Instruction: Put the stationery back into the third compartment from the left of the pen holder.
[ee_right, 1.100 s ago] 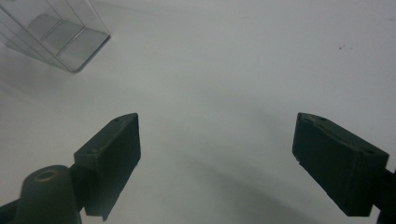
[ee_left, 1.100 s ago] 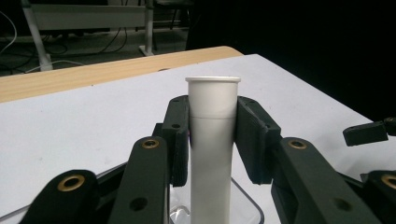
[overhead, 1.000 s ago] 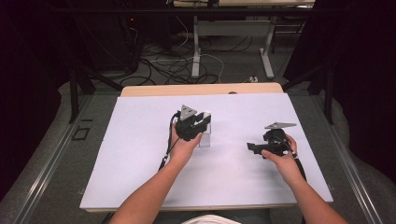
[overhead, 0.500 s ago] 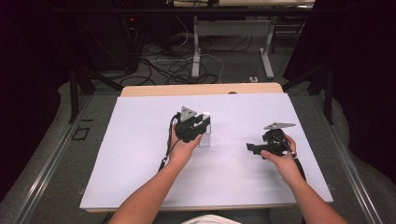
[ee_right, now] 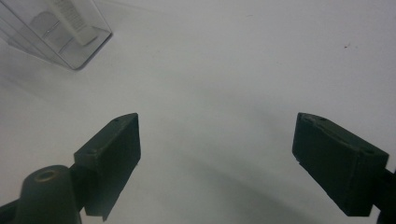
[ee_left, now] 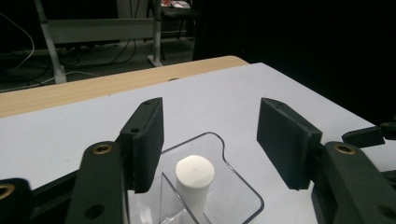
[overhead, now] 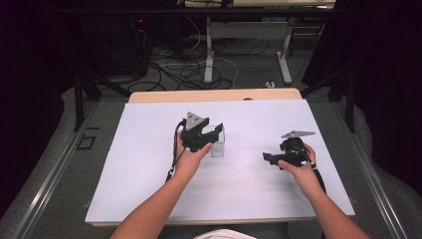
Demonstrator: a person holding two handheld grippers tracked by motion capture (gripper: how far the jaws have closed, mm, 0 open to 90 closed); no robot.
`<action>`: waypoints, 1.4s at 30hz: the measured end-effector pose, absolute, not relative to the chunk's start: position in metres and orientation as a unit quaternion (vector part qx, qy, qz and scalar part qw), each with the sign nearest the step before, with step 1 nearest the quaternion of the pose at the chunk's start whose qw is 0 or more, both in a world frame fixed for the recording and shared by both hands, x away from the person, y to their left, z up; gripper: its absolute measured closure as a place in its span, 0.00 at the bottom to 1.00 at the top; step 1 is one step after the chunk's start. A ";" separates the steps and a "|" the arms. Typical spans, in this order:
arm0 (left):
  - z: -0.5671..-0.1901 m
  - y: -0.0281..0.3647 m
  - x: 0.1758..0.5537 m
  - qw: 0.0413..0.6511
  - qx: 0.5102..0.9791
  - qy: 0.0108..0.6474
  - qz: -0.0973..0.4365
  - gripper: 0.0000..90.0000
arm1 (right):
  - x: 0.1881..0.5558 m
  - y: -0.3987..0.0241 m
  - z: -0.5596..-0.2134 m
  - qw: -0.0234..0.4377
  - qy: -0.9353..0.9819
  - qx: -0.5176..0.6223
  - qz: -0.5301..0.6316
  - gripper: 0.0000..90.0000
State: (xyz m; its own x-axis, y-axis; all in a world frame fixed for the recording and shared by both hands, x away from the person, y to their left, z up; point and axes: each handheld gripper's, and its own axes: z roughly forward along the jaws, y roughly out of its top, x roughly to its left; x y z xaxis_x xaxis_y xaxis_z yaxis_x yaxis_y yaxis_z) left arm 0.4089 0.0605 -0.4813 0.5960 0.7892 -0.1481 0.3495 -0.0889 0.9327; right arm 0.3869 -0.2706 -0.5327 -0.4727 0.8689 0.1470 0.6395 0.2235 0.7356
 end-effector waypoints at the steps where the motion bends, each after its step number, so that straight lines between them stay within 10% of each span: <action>1: -0.480 0.063 0.409 0.541 0.710 0.402 0.203 0.43 | 0.387 -0.271 -0.533 0.151 0.768 0.490 0.384 0.16; 18: -0.446 0.121 0.394 0.553 0.693 0.439 0.148 0.24 | 0.386 -0.272 -0.529 0.154 0.763 0.491 0.392 0.16; 42: -0.466 0.221 0.351 0.482 0.683 0.506 0.212 0.00 | 0.384 -0.274 -0.526 0.160 0.759 0.491 0.397 0.11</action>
State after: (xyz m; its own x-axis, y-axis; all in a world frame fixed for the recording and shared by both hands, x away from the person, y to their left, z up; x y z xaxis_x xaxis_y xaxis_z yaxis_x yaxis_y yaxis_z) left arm 0.3511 0.2214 -0.4658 0.3992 0.8952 -0.1982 0.4866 -0.0236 0.8733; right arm 0.3840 -0.2744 -0.5260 -0.4672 0.8717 0.1479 0.6179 0.2023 0.7598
